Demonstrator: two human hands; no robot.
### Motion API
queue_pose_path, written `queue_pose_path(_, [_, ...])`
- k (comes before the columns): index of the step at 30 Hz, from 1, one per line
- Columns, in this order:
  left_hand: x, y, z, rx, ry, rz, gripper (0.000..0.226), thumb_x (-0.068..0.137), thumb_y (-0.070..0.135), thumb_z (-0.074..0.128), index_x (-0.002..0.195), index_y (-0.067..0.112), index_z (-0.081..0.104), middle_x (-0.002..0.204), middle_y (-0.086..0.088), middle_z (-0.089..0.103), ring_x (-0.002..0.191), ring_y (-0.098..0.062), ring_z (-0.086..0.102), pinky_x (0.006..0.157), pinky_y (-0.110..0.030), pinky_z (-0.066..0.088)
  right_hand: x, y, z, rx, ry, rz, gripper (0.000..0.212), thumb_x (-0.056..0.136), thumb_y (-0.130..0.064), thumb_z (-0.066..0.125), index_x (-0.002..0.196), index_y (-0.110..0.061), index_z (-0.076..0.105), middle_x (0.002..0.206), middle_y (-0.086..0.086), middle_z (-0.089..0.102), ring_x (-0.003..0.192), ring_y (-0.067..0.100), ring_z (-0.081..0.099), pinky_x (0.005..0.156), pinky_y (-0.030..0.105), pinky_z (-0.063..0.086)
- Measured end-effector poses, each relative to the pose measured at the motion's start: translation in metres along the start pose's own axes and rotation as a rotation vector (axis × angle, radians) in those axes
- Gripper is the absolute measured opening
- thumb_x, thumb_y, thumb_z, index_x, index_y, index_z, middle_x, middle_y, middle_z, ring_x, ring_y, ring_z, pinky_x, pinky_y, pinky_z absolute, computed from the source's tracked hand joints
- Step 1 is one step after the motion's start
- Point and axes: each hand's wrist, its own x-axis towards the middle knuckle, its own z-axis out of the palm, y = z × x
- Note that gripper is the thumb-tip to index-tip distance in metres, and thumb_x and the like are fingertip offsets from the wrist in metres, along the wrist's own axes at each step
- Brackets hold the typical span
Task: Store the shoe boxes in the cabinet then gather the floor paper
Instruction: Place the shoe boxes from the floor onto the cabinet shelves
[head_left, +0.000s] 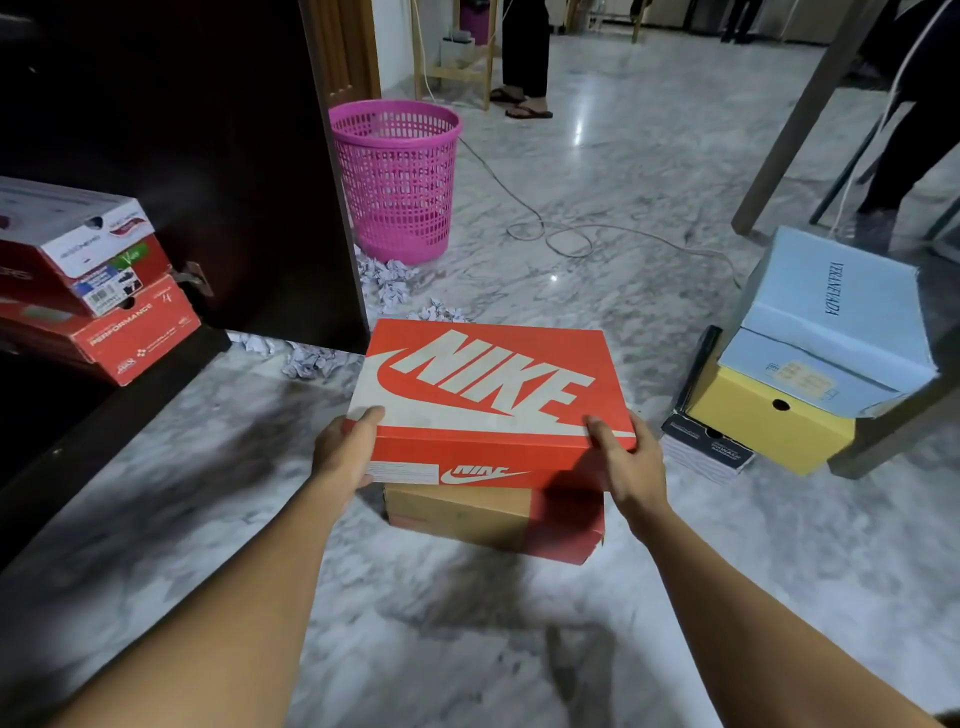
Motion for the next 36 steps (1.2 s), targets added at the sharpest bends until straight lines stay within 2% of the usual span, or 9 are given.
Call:
queue_pose_path(5, [-0.005, 0.015, -0.017, -0.078, 0.013, 0.057, 0.027, 0.092, 0.043, 0.057, 0.11, 0.024, 0.061, 0.098, -0.001, 0.07, 0.087, -0.016, 0.065, 0.064, -0.028, 0.049, 0.001, -0.031, 0.009, 0.07, -0.026, -0.084, 0.039, 0.084, -0.044, 0.072, 0.12, -0.03, 0.062, 0.101, -0.015, 0.069, 0.092, 0.002, 0.065, 0.089, 0.028, 0.05])
queue_pose_path(12, [-0.029, 0.071, -0.071, -0.283, 0.191, 0.225, 0.014, 0.088, 0.039, 0.061, 0.09, 0.026, 0.066, 0.094, -0.002, 0.072, 0.084, -0.021, 0.068, 0.072, -0.032, 0.052, -0.001, -0.114, 0.042, 0.192, -0.124, -0.289, 0.05, 0.077, -0.052, 0.077, 0.119, -0.029, 0.063, 0.106, -0.013, 0.071, 0.095, 0.0, 0.067, 0.086, 0.024, 0.052])
queue_pose_path(16, [-0.043, 0.11, -0.113, -0.339, 0.249, 0.333, 0.035, 0.071, 0.051, 0.062, 0.096, 0.027, 0.069, 0.101, -0.002, 0.075, 0.092, -0.022, 0.07, 0.086, -0.041, 0.053, -0.007, -0.163, 0.065, 0.256, -0.215, -0.387, 0.051, 0.076, -0.054, 0.076, 0.119, -0.029, 0.065, 0.108, -0.011, 0.072, 0.098, 0.003, 0.068, 0.09, 0.029, 0.053])
queue_pose_path(18, [-0.05, 0.128, -0.137, -0.35, 0.275, 0.371, 0.043, 0.066, 0.054, 0.062, 0.098, 0.026, 0.069, 0.102, -0.003, 0.075, 0.095, -0.023, 0.07, 0.084, -0.04, 0.053, -0.013, -0.183, 0.076, 0.282, -0.246, -0.428, 0.048, 0.079, -0.052, 0.075, 0.12, -0.029, 0.065, 0.108, -0.01, 0.072, 0.098, 0.002, 0.068, 0.089, 0.029, 0.054])
queue_pose_path(21, [-0.064, 0.152, -0.171, -0.394, 0.313, 0.439, 0.034, 0.082, 0.044, 0.064, 0.106, 0.02, 0.068, 0.103, -0.007, 0.074, 0.093, -0.025, 0.069, 0.074, -0.032, 0.052, -0.026, -0.213, 0.095, 0.322, -0.294, -0.477, 0.053, 0.078, -0.057, 0.073, 0.124, -0.031, 0.062, 0.111, -0.009, 0.072, 0.1, 0.005, 0.068, 0.086, 0.03, 0.053])
queue_pose_path(25, [-0.084, 0.178, -0.212, -0.461, 0.459, 0.534, 0.027, 0.093, 0.039, 0.058, 0.111, 0.02, 0.064, 0.096, 0.0, 0.072, 0.087, -0.019, 0.069, 0.064, -0.026, 0.046, -0.049, -0.258, 0.129, 0.392, -0.356, -0.506, 0.058, 0.079, -0.056, 0.071, 0.129, -0.028, 0.059, 0.115, -0.005, 0.07, 0.101, 0.01, 0.067, 0.088, 0.035, 0.055])
queue_pose_path(30, [-0.102, 0.222, -0.267, -0.487, 0.742, 0.689, 0.039, 0.093, 0.043, 0.058, 0.125, 0.021, 0.056, 0.112, 0.0, 0.061, 0.105, -0.024, 0.06, 0.086, -0.031, 0.044, -0.083, -0.337, 0.171, 0.454, -0.38, -0.557, 0.072, 0.076, -0.057, 0.07, 0.138, -0.027, 0.048, 0.126, -0.001, 0.061, 0.109, 0.016, 0.062, 0.099, 0.043, 0.05])
queue_pose_path(33, [-0.112, 0.252, -0.293, -0.505, 0.841, 0.774, 0.039, 0.094, 0.043, 0.057, 0.127, 0.022, 0.051, 0.122, -0.001, 0.058, 0.107, -0.021, 0.057, 0.084, -0.027, 0.043, -0.102, -0.387, 0.192, 0.512, -0.416, -0.588, 0.071, 0.084, -0.049, 0.07, 0.142, -0.022, 0.039, 0.129, 0.001, 0.055, 0.112, 0.016, 0.057, 0.096, 0.034, 0.048])
queue_pose_path(36, [-0.112, 0.281, -0.315, -0.55, 0.922, 0.826, 0.019, 0.095, 0.034, 0.057, 0.109, 0.022, 0.053, 0.108, 0.0, 0.06, 0.097, -0.02, 0.058, 0.073, -0.018, 0.042, -0.113, -0.427, 0.213, 0.541, -0.483, -0.624, 0.065, 0.088, -0.043, 0.067, 0.141, -0.02, 0.038, 0.124, -0.001, 0.054, 0.104, 0.012, 0.056, 0.083, 0.025, 0.044])
